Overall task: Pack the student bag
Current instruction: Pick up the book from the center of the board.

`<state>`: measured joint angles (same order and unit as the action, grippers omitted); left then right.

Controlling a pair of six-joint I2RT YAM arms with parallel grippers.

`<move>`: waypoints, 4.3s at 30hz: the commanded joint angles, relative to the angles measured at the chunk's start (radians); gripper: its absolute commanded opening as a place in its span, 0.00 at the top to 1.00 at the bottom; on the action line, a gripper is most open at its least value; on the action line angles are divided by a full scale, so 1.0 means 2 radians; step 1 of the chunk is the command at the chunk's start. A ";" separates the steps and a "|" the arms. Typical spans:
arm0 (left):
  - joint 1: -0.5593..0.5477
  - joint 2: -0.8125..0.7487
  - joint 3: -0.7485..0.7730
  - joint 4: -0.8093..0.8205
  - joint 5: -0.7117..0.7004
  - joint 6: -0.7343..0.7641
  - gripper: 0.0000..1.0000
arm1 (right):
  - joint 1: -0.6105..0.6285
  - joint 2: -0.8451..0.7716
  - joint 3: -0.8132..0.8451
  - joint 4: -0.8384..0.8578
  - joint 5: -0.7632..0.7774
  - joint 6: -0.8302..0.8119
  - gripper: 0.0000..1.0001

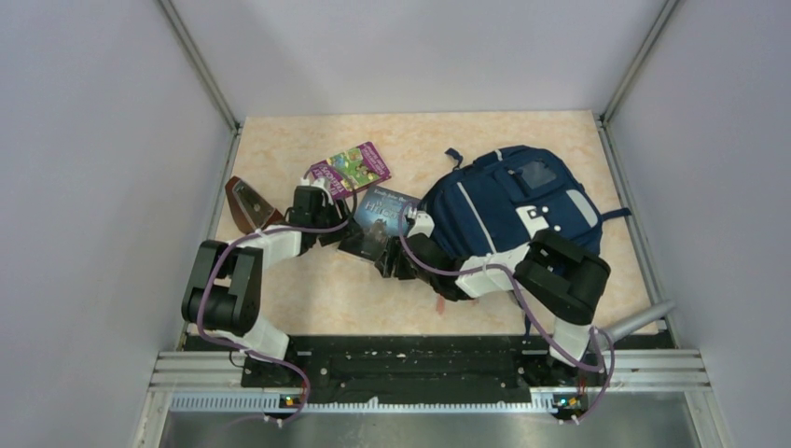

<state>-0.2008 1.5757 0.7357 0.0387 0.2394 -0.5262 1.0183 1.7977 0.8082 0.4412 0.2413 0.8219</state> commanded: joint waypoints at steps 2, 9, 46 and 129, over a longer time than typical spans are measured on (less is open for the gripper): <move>-0.005 -0.009 -0.022 0.019 0.020 -0.009 0.40 | -0.002 0.017 0.034 0.001 -0.011 -0.034 0.42; -0.007 -0.062 -0.090 0.036 0.037 -0.027 0.49 | 0.000 0.031 0.035 0.019 -0.083 -0.062 0.58; -0.061 -0.282 -0.201 -0.005 -0.052 -0.116 0.23 | -0.035 -0.041 0.006 -0.048 -0.160 -0.088 0.20; -0.174 -0.347 -0.028 -0.127 -0.173 0.004 1.00 | -0.037 -0.255 -0.023 -0.136 -0.102 -0.175 0.17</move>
<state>-0.5461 0.9760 0.6781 -0.2935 -0.0319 -0.4992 0.9470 1.4181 0.7536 0.3115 -0.0910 0.5808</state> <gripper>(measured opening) 0.324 0.816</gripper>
